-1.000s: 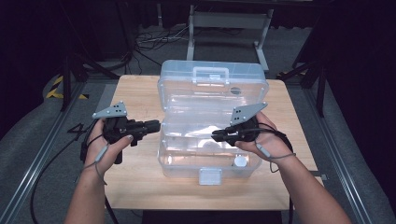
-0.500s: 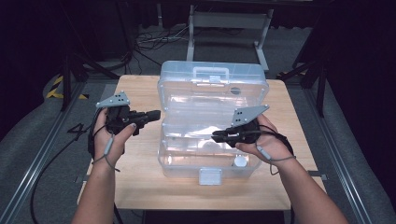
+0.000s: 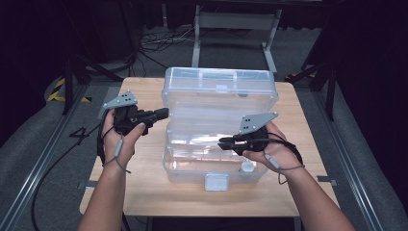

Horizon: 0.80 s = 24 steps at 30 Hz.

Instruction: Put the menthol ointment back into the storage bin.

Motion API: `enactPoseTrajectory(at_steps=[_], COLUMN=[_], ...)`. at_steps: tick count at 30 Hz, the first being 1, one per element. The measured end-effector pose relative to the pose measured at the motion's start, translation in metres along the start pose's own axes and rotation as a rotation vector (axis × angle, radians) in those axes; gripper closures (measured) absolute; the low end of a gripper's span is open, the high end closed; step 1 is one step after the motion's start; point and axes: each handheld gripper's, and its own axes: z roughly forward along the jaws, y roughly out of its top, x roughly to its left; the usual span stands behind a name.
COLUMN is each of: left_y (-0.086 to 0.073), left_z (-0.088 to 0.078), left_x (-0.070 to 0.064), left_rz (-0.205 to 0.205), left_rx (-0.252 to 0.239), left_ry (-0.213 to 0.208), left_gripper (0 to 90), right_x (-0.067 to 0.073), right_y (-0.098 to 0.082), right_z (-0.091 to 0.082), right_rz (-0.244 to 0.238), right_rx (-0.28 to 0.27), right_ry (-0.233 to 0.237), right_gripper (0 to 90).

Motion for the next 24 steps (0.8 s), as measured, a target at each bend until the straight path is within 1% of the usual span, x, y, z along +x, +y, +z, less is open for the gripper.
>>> enactPoseTrajectory(at_steps=[3, 6, 8, 10, 14, 19, 22, 24], left_y=[0.001, 0.002, 0.002, 0.001, 0.002, 0.001, 0.001, 0.001], left_z=[0.001, 0.002, 0.002, 0.002, 0.003, 0.004, 0.005, 0.006], left_x=[0.001, 0.005, 0.006, 0.005, 0.003, 0.001, 0.000, 0.000], left_rz=[0.002, -0.020, -0.021, -0.030, -0.020, -0.013, -0.013, -0.012], left_rx=[-0.009, -0.034, -0.038, -0.034, -0.027, -0.011, -0.003, -0.002], left_ry=[0.004, -0.007, -0.001, -0.009, -0.011, -0.017, -0.022, -0.022], left_gripper=[90.0, 90.0, 90.0, 90.0, 90.0, 90.0, 90.0, 90.0], right_x=[0.002, 0.003, 0.004, 0.005, 0.006, 0.006, 0.005, 0.005], right_y=[-0.002, -0.005, -0.006, -0.007, -0.009, -0.011, -0.013, -0.015], right_z=[0.000, -0.001, -0.001, -0.001, -0.003, -0.011, -0.017, -0.023], right_rz=[0.006, 0.021, 0.028, 0.028, 0.039, 0.066, 0.076, 0.087], right_rx=[-0.008, -0.019, -0.020, -0.020, -0.035, -0.080, -0.102, -0.126], right_ry=[0.000, 0.006, 0.008, 0.009, 0.001, 0.002, -0.004, -0.011], right_gripper=[80.8, 80.6, 80.5, 80.3, 80.0, 82.5, 84.0, 85.6])
